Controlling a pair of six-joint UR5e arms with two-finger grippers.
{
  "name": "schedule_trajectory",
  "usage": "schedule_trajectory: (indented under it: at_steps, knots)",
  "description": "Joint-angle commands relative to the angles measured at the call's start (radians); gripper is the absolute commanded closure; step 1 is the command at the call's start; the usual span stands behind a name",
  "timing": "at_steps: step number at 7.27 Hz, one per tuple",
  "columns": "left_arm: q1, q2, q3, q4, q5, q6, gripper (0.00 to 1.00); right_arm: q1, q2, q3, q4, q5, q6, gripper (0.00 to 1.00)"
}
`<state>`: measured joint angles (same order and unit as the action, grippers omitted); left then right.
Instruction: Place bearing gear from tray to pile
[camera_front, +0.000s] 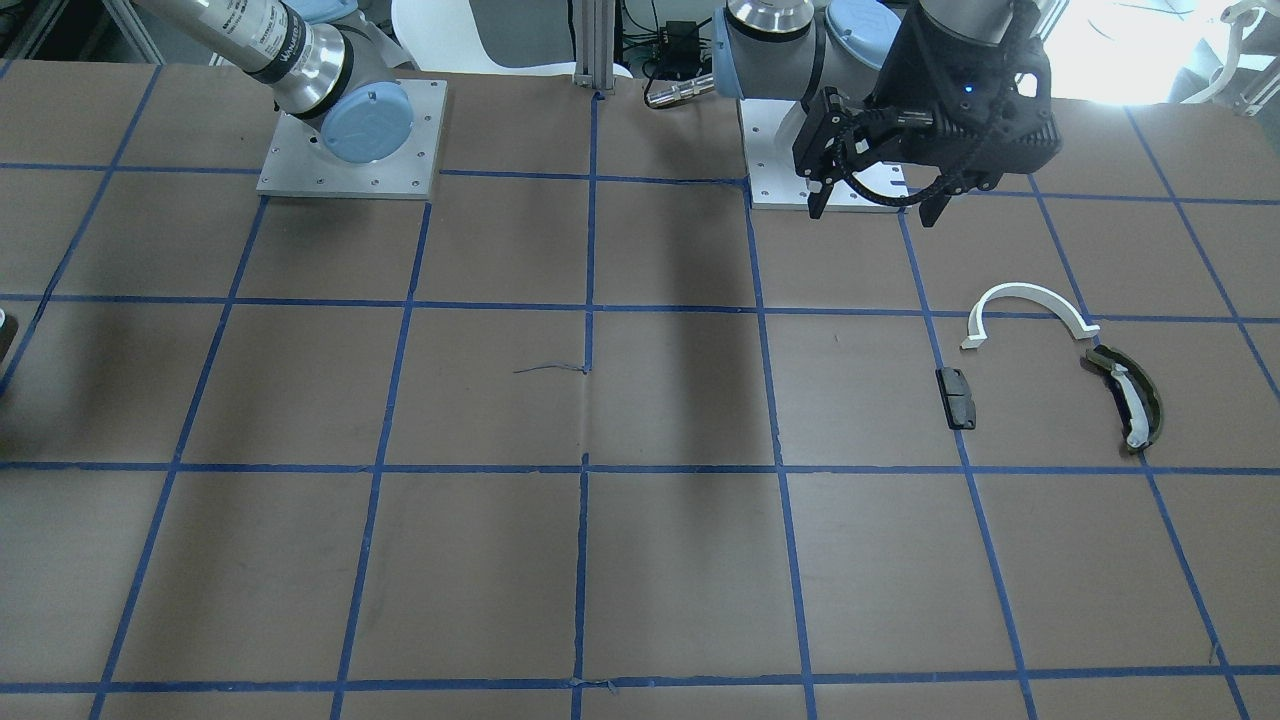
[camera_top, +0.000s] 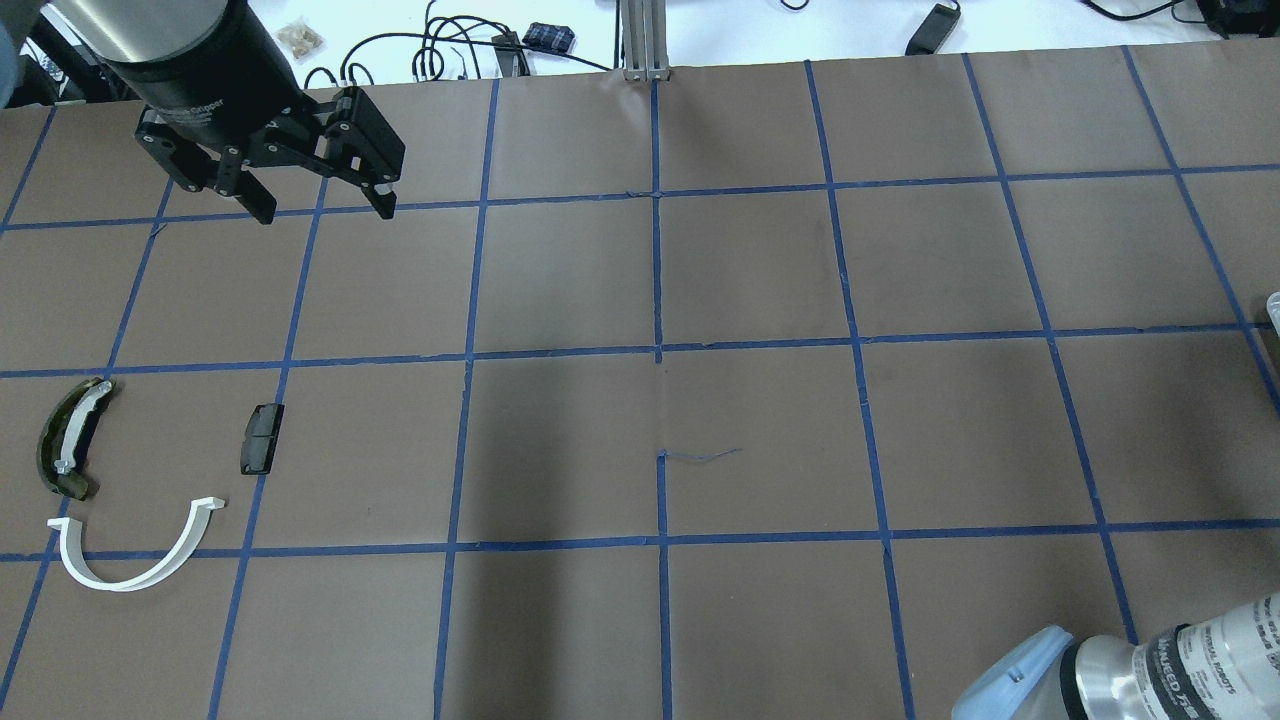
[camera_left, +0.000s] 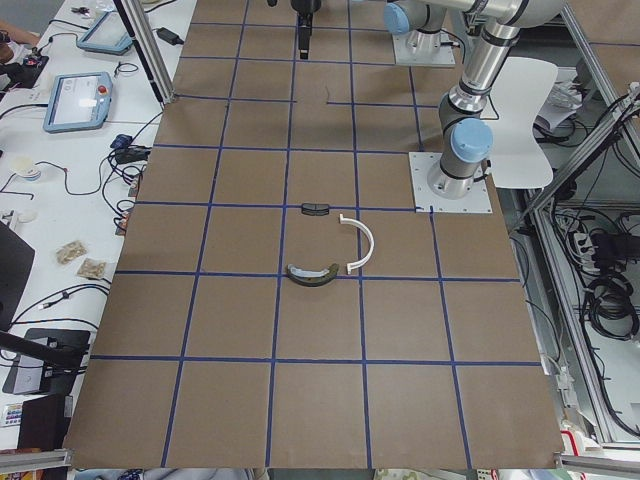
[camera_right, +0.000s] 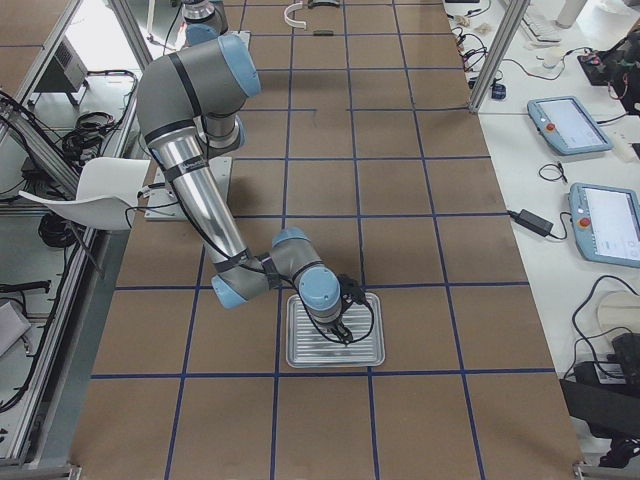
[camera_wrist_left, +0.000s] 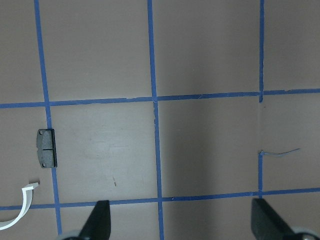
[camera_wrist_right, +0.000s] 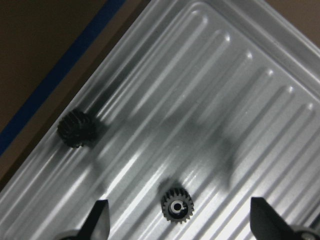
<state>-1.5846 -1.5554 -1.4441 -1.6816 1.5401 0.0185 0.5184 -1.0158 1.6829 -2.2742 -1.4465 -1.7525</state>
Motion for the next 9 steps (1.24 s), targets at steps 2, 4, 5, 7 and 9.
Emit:
schedule_trajectory:
  at_steps: [2,4,5,7,9]
  knots:
    - [0.000,0.000,0.001,0.000,0.000,0.000,0.00,0.000,0.005,0.001,-0.007,0.003,-0.018,0.35]
    - [0.000,0.000,0.001,0.000,0.000,0.001,0.00,0.000,0.003,0.006,-0.005,0.001,-0.018,0.72]
    - [0.000,0.000,0.001,0.000,0.000,0.000,0.00,0.000,0.005,0.007,-0.005,0.001,-0.016,0.78]
    - [0.000,0.000,0.001,-0.001,0.000,0.000,0.00,0.000,-0.003,0.009,-0.001,-0.009,-0.005,0.89]
    - [0.000,0.002,-0.001,0.000,0.000,0.000,0.00,0.003,-0.064,-0.005,0.016,-0.014,0.016,0.89]
